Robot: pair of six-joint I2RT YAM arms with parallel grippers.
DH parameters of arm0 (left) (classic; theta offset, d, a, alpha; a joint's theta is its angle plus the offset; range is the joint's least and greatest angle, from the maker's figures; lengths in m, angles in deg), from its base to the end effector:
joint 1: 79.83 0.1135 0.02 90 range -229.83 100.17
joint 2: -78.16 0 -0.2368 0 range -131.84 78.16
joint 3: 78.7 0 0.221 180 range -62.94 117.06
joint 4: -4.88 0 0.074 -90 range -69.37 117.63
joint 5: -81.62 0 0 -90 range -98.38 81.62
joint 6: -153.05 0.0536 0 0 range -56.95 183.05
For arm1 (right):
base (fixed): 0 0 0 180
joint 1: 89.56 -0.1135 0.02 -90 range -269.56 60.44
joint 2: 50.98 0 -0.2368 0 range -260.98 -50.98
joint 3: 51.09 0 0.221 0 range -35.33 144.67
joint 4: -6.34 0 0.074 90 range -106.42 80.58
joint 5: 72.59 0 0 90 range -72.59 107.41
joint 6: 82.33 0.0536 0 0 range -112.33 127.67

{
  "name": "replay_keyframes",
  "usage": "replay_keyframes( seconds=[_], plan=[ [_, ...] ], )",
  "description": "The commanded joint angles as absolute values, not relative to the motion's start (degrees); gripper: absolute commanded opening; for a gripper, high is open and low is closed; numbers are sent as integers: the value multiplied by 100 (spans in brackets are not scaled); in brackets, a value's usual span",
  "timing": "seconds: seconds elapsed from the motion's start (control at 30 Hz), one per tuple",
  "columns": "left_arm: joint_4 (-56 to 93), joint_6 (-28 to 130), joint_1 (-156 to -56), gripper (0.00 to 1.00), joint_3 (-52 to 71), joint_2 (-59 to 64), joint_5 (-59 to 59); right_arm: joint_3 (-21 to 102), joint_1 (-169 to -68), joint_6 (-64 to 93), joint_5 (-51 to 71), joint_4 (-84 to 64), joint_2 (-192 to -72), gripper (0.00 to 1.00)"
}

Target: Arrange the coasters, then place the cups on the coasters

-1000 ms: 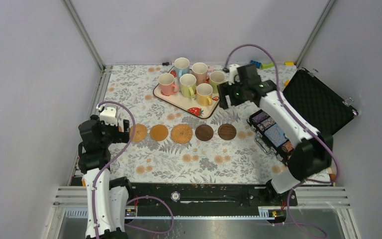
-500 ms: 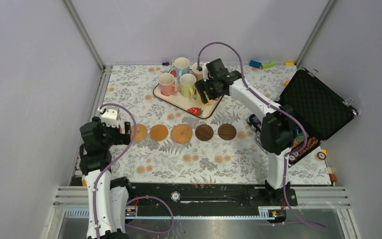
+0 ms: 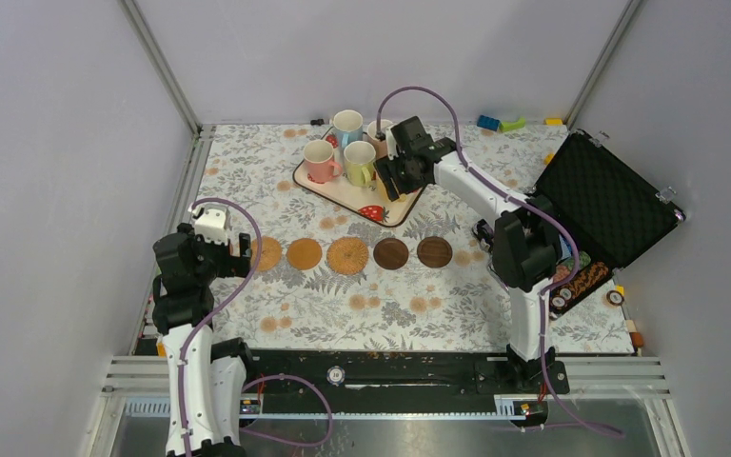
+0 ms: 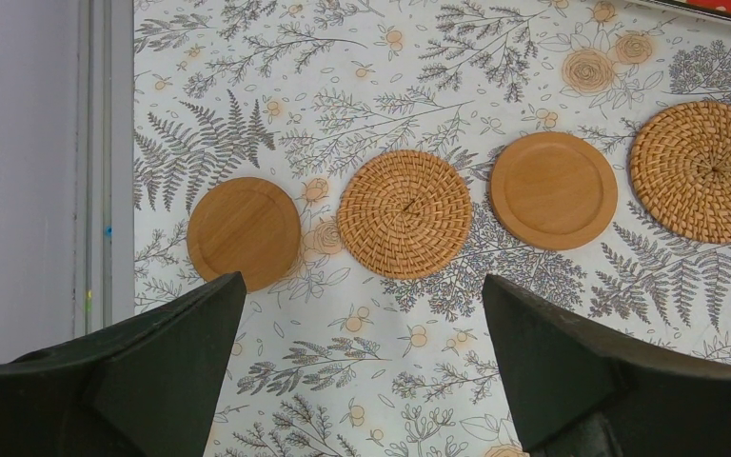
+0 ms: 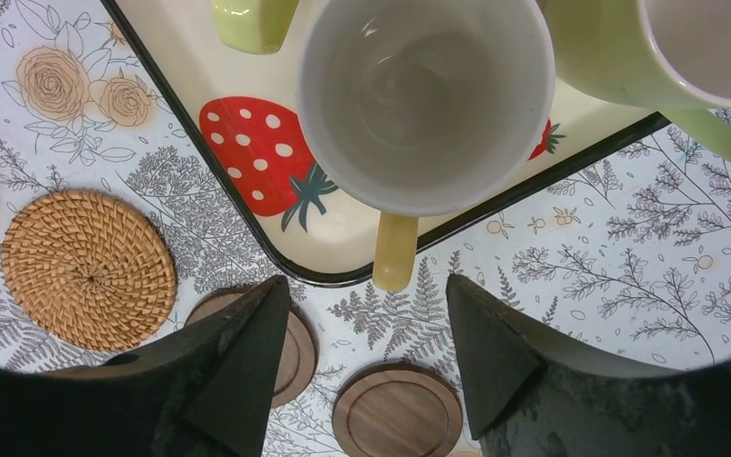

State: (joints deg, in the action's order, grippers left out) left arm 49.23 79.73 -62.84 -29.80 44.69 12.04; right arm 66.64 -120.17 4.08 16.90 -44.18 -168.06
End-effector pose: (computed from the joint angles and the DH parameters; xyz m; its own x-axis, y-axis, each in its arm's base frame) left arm 0.1434 0.0243 0.2428 -0.4378 0.1475 -0.8869 0.1502 0.9846 0.0896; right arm 0.3707 0.2199 0.2293 -0.6246 -0.4423 -0.6437 -0.5543 0.8316 -0.0336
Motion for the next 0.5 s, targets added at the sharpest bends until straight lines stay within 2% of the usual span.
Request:
replay_keyframes(
  seconds=[0.0, 0.33, 0.47],
  plan=[
    [4637, 8044, -6254, 99, -3016, 4545, 1400, 6798, -12073, 472, 1799, -4267, -16994, 66],
    [4639, 8053, -6253, 99, -3030, 4573, 1392, 6941, -12119, 324, 2156, -4259, -17335, 56],
    [4645, 8049, -6252, 99, -3038, 4570, 1399, 6867, -12136, 276, 2227, -4137, -17318, 48]
  ],
)
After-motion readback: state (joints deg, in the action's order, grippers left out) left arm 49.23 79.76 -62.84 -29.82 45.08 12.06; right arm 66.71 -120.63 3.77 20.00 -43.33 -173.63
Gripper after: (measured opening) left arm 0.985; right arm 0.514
